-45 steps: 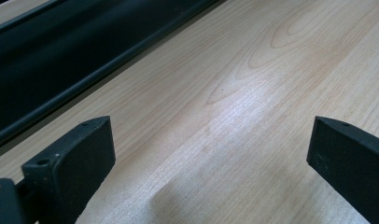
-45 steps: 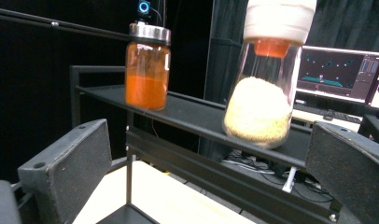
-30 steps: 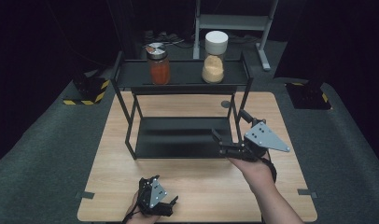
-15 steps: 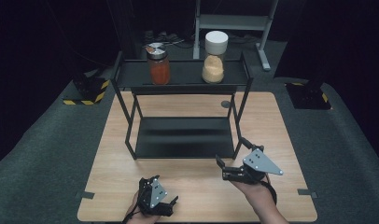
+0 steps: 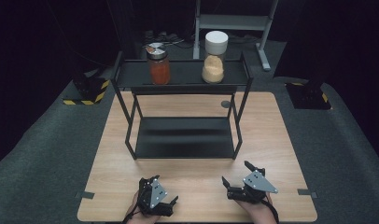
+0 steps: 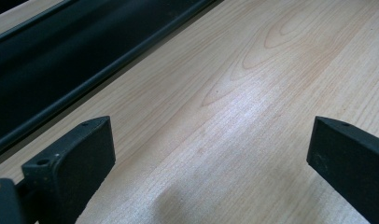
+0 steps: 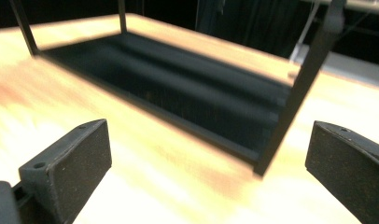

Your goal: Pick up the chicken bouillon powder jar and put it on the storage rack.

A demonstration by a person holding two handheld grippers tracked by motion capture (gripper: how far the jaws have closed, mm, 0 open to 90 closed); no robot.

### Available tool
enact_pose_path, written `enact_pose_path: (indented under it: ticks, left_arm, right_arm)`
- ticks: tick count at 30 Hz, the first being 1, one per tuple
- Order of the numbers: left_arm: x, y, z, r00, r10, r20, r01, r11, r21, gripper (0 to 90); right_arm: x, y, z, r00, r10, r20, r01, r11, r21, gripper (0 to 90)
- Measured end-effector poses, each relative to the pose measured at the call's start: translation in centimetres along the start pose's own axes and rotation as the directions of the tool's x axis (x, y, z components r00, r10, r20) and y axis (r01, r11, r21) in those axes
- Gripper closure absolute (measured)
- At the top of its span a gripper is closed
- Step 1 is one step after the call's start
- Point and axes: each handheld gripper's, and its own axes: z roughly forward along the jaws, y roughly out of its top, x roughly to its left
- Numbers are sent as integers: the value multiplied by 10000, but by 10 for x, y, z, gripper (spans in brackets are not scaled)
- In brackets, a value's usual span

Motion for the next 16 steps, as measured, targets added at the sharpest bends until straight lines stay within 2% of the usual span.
enact_pose_path:
  ticks: [5,7,12,16]
  left_arm:
    - [0,0,0,10000,-5,2,5,10000,10,12]
    - [0,0,0,10000,-10,5,10,10000,23,12]
    - [0,0,0,10000,-5,-1,5,10000,16,12]
    - [0,1,1,10000,-11,30,11,10000,51,12]
  right_arm:
    - [3,-9,0,9991,-261,322,238,9973,697,0]
    - [4,-11,-2,9982,-421,433,393,9972,629,0]
    - [3,-8,-3,9982,-320,500,276,9959,862,0]
    - [5,-9,-4,9976,-384,571,335,9959,837,0]
